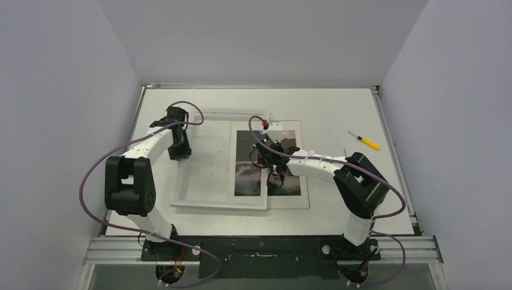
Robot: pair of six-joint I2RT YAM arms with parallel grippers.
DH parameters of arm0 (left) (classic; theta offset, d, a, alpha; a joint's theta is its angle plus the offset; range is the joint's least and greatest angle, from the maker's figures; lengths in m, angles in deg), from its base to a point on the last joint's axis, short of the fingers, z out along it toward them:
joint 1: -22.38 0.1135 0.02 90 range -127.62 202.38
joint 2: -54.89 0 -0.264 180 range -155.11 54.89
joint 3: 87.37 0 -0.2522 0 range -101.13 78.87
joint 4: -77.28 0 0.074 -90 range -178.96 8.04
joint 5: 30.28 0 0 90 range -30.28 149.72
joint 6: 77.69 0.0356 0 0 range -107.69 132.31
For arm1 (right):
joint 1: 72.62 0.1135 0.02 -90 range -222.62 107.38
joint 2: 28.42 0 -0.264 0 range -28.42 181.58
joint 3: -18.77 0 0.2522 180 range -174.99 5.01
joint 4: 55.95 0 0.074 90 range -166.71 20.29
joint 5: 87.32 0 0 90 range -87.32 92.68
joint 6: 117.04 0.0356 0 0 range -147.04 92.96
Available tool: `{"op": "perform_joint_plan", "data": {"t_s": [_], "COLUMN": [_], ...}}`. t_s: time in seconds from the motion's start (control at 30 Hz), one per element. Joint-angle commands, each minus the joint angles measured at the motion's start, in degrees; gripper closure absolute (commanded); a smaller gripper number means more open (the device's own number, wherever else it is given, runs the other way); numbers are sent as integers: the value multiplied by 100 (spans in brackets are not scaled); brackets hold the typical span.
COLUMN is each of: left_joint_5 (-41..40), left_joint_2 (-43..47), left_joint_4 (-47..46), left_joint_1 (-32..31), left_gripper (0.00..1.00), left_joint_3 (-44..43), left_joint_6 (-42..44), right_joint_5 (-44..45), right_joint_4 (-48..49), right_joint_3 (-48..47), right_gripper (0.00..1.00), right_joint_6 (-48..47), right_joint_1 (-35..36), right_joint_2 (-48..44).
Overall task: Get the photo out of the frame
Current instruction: Place the photo frame item at the center of the board.
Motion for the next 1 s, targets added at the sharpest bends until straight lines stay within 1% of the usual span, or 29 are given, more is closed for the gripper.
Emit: {"op": "perform_joint_plan", "data": {"t_s": [0.0, 0.17, 0.2, 0.23, 0.33, 0.37, 0.4, 0.43, 0.47, 0.57, 0.6, 0.63, 0.67, 0.7, 0.73, 0.77, 0.83, 0.93, 0.97], "left_joint_5": [-648, -582, -514, -480, -646, -734, -811, -872, -893, -840, -837, -879, -945, -1039, -1141, -1206, -1294, -1042, -926], "left_joint_2": [182, 21, -27, -78, -209, -232, -244, -236, -210, -69, -3, 72, 167, 294, 426, 595, 942, 1572, 1872], "left_joint_4": [-1124, -1275, -1358, -1385, -1255, -1199, -1121, -1048, -983, -780, -700, -594, -506, -484, -458, -455, -589, -919, -1032], "left_joint_1": [243, 309, 310, 314, 323, 323, 323, 323, 315, 278, 238, 186, 119, 24, -90, -210, -527, -816, -877], "left_gripper": [100, 100, 97, 94, 85, 78, 72, 63, 60, 55, 44, 41, 30, 19, 1, 3, 3, 4, 4], "left_joint_3": [-33, -34, 6, 21, -33, -65, -116, -146, -178, -248, -276, -298, -325, -295, -261, -201, -1, 419, 560], "left_joint_6": [-285, -215, -194, -229, -407, -443, -503, -552, -589, -712, -760, -847, -940, -990, -1068, -1128, -1194, -1275, -1320], "right_joint_5": [-114, -142, -164, -179, -224, -236, -213, -190, -198, -399, -507, -610, -726, -859, -1006, -1133, -1362, -1448, -1439], "right_joint_4": [860, 1018, 1034, 1035, 996, 1002, 1003, 1004, 1016, 1066, 1073, 1072, 1074, 1073, 1074, 1074, 1074, 861, 744], "right_joint_3": [-255, -402, -420, -452, -481, -467, -426, -390, -347, -99, -5, 108, 249, 393, 555, 706, 1009, 1413, 1516], "right_gripper": [95, 95, 95, 91, 74, 65, 51, 40, 34, 29, 28, 26, 25, 23, 20, 18, 13, 1, 6], "right_joint_6": [523, 657, 669, 671, 676, 642, 611, 562, 522, 410, 378, 359, 333, 284, 243, 195, 64, -188, -271], "right_joint_1": [442, 617, 639, 661, 670, 672, 670, 663, 642, 507, 436, 357, 270, 174, 63, -50, -293, -668, -832], "right_joint_2": [199, 585, 641, 695, 736, 694, 625, 541, 442, 83, -55, -209, -377, -602, -796, -986, -1397, -2122, -2362]}}
